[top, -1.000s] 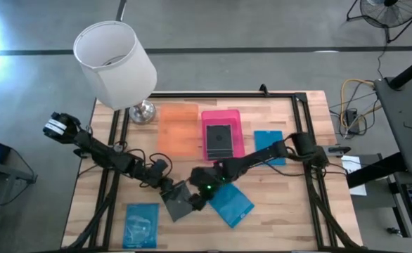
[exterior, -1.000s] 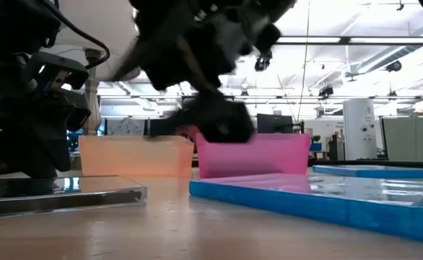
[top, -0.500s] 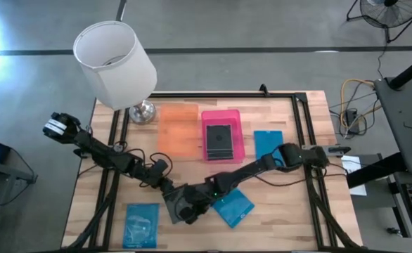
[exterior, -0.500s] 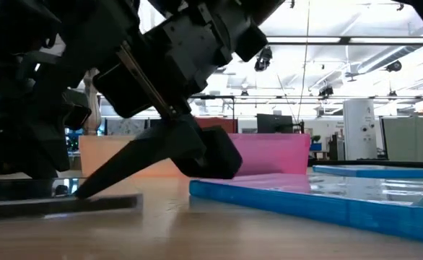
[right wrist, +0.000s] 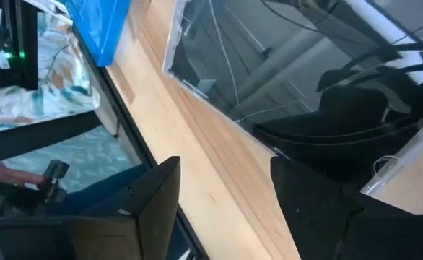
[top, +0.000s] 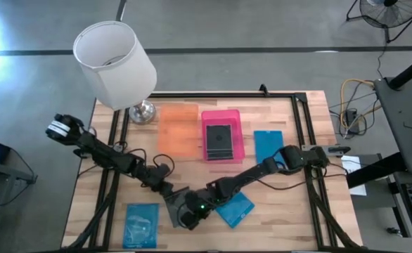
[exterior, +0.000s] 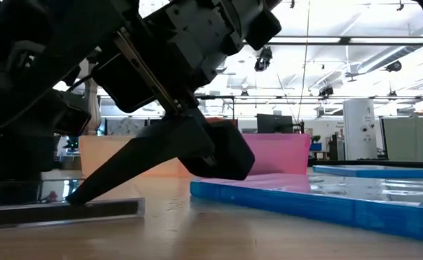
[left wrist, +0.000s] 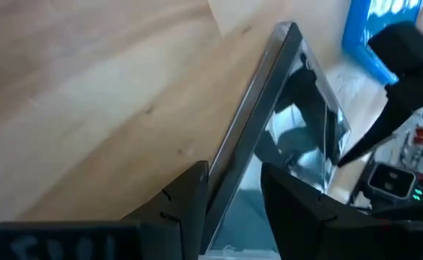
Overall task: Pick & place jewel cases by type
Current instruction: Put the black CD case into the pink bin
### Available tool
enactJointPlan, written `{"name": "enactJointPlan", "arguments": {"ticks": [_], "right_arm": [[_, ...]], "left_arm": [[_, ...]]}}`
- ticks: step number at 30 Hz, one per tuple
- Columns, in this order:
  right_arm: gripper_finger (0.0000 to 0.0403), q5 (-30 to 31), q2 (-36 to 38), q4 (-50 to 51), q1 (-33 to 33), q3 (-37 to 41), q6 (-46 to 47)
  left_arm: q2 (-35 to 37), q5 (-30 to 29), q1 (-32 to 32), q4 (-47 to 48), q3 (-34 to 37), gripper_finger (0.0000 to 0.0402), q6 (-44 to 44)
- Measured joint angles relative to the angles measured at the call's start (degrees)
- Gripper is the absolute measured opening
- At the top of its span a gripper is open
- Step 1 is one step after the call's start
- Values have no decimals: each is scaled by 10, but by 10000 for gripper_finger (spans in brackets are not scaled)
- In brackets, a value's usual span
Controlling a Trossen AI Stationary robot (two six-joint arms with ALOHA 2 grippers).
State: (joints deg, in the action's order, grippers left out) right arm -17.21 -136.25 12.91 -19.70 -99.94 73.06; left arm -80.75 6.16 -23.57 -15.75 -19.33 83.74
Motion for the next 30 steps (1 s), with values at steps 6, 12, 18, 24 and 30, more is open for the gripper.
{"name": "enactJointPlan", "arguments": {"ticks": [6, 12, 18, 24, 30], "right_arm": [[219, -3, -18, 0, 0, 5, -15], [219, -8, -28, 0, -2, 6, -32], [219, 8, -32, -1, -2, 6, -34], [219, 4, -33, 3, -3, 7, -45], [219, -8, -33, 4, -4, 8, -65]], "left_arm": [[-30, 67, 9, -46, 1, 120, 11], [-27, 176, 11, -61, -28, 120, -12], [-53, 243, 8, -63, -57, 120, -2], [-46, 244, 7, -57, -75, 120, -1], [-5, 243, 8, -83, -93, 120, -1]]}}
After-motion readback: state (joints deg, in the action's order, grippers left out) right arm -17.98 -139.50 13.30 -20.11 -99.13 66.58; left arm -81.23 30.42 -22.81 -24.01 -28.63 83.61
